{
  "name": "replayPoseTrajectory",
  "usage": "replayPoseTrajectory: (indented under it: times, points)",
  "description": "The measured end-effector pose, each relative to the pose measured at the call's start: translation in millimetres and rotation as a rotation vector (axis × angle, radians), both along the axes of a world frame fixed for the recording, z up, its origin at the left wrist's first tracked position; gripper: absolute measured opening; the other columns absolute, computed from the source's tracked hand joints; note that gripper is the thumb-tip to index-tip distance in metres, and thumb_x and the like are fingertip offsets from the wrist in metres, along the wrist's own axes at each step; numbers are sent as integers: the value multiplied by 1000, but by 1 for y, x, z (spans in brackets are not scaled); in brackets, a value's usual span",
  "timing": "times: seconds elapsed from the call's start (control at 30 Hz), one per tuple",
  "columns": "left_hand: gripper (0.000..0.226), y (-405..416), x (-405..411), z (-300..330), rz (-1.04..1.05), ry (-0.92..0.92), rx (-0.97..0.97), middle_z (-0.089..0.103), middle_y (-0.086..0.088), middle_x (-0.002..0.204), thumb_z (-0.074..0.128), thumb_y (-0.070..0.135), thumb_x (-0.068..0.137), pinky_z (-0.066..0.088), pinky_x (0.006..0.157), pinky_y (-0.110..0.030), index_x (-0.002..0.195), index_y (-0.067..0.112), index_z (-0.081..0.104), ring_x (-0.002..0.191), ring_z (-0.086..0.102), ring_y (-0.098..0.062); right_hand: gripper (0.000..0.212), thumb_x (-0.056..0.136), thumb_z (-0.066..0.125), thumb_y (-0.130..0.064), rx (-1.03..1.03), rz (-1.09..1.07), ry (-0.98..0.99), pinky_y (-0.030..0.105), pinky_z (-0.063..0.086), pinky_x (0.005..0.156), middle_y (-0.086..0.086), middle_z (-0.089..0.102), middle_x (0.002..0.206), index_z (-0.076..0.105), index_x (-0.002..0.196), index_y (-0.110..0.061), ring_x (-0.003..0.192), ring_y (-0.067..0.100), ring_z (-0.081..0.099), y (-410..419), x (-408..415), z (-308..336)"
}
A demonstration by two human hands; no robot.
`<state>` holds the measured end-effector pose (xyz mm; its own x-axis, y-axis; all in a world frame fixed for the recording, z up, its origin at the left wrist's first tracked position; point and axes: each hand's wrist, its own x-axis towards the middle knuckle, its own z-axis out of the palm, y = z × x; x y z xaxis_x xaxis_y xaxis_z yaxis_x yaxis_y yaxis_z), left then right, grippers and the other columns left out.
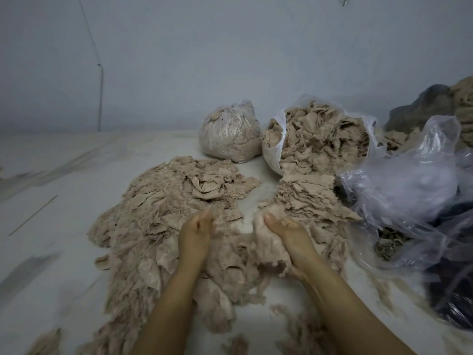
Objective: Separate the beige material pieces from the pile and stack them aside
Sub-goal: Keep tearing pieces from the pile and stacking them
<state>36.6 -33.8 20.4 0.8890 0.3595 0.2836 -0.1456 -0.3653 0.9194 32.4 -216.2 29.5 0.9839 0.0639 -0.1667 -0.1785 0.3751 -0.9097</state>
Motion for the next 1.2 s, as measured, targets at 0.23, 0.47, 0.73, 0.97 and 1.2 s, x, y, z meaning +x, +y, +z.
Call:
replayPoseTrajectory:
  times: [0.23, 0.47, 0.73, 0.97, 1.2]
  points:
    - [23, -46, -2, 19, -454, 83, -127, 68, -4, 76, 58, 32, 92, 51, 64, -32, 85, 10, 62, 69, 63, -15, 47, 90, 47, -54, -234, 91, -229, 27, 55, 85, 4, 74, 103, 70, 107, -17, 101, 19, 69, 10, -3, 5]
    - [29, -38, 4, 23, -367, 20, -129, 52, 10, 52, 55, 19, 95, 38, 49, -21, 66, 18, 56, 49, 46, -5, 33, 66, 77, -39, -249, 420, -75, 16, 25, 33, 5, 49, 52, 58, 65, -13, 33, 8, 32, -9, -22, -3]
    - [26, -29, 11, 11, -234, 76, -117, 52, -8, 65, 57, 23, 94, 38, 61, -33, 80, 0, 59, 61, 47, -18, 22, 69, 73, -31, -282, 427, -13, 12, 17, 32, -1, 41, 39, 68, 57, -13, 28, 6, 23, -23, -32, -14]
    - [19, -10, 16, 15, -18, 97, -29, 59, 7, 77, 50, 26, 97, 41, 61, -25, 86, 15, 62, 69, 55, -11, 25, 77, 79, -23, -642, 530, -108, 16, 27, 41, -4, 52, 42, 67, 55, -20, 34, 6, 33, -35, -30, -22]
    - [22, -20, 1, 38, -346, 132, -52, 66, 12, 73, 57, 24, 94, 47, 61, -17, 75, 21, 68, 71, 60, -7, 57, 59, 59, -79, -683, 314, -183, 21, 48, 64, -11, 69, 92, 63, 99, -39, 77, 6, 66, -19, -29, -15]
